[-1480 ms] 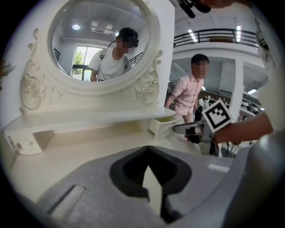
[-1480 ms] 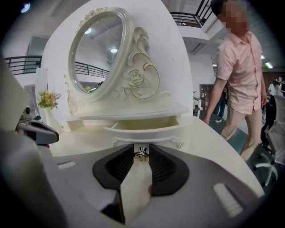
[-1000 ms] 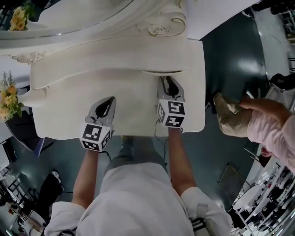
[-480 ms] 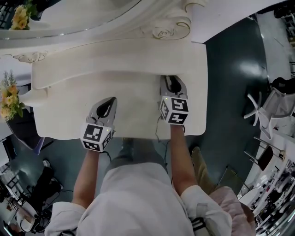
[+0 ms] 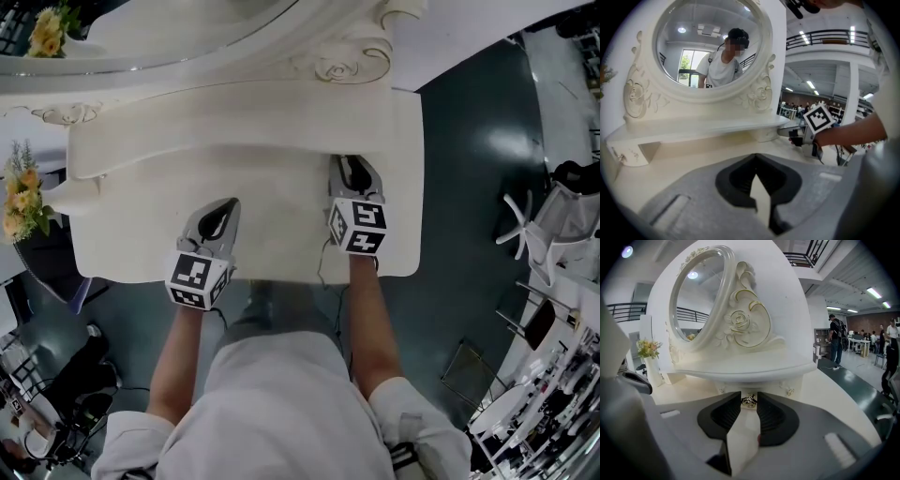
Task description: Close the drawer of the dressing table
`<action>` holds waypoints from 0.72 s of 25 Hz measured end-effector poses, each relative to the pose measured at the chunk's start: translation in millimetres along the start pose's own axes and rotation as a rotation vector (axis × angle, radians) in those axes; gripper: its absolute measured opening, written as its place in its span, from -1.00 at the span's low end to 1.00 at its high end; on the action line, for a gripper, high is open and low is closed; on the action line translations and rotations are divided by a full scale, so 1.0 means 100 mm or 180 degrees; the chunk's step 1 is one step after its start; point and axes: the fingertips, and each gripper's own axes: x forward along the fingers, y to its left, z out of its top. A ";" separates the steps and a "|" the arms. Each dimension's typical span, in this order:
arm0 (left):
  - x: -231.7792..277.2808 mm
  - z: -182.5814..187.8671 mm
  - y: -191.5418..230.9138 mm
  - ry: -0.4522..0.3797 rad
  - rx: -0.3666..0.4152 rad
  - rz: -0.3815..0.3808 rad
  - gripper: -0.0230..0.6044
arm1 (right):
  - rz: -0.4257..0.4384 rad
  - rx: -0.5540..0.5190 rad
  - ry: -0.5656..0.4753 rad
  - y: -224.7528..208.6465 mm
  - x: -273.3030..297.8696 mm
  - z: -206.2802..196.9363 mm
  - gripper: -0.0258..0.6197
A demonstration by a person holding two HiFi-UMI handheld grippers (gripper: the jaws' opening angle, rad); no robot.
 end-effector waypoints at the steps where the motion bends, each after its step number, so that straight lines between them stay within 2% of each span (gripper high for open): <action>1: -0.02 0.00 0.00 -0.0004 -0.0001 -0.0001 -0.93 | -0.0011 0.0009 0.0005 0.00 -0.02 0.00 -0.63; 7: -0.19 -0.04 -0.02 -0.0023 0.0000 -0.0007 -0.93 | -0.0043 -0.0012 -0.0009 0.10 -0.25 -0.03 -0.63; 18: -0.70 0.02 -0.13 -0.0253 0.0059 -0.0062 -0.93 | -0.0100 -0.0206 -0.0091 0.59 -1.02 -0.03 -0.63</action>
